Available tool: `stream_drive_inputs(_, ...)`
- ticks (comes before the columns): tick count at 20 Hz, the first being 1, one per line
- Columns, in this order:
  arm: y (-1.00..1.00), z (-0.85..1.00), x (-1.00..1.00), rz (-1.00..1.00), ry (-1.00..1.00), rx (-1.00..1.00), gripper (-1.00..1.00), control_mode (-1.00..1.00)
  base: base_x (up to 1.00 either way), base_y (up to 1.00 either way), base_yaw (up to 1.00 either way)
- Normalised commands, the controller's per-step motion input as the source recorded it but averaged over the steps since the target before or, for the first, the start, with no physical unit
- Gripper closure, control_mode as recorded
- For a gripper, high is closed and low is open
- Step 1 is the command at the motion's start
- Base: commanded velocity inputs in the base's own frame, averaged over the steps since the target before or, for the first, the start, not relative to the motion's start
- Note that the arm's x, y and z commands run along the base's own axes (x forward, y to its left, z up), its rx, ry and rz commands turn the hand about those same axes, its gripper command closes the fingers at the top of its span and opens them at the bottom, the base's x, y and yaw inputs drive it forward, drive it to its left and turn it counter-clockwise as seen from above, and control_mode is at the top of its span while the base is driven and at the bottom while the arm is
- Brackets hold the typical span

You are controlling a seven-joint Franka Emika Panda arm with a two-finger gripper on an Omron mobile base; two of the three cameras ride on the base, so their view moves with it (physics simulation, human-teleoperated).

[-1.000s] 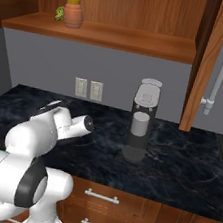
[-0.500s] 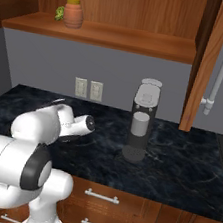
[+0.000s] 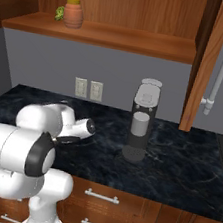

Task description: Pick the cinnamon and honey bottle from the cabinet and place them next to the mug.

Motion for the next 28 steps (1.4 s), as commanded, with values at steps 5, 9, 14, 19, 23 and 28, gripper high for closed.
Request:
stream_drive_inputs(5,0.00,-0.23,0.00,0.00,0.00,0.00,1.00,-1.00,0.00,0.00,0.00)
stream_drive_inputs(9,0.00,-0.18,0.00,0.00,0.00,0.00,1.00,-1.00,0.00,0.00,0.00)
stream_drive_inputs(14,0.00,0.00,0.17,0.00,0.00,0.00,1.00,-1.00,0.00,0.00,0.00)
stream_drive_inputs(19,0.00,0.00,0.19,0.00,0.00,0.00,1.00,-1.00,0.00,0.00,0.00)
stream_drive_inputs(23,0.00,-0.03,0.09,0.00,0.00,0.00,1.00,-1.00,0.00,0.00,0.00)
stream_drive_inputs(28,0.00,-0.03,0.00,0.00,0.00,0.00,1.00,-1.00,0.00,0.00,0.00)
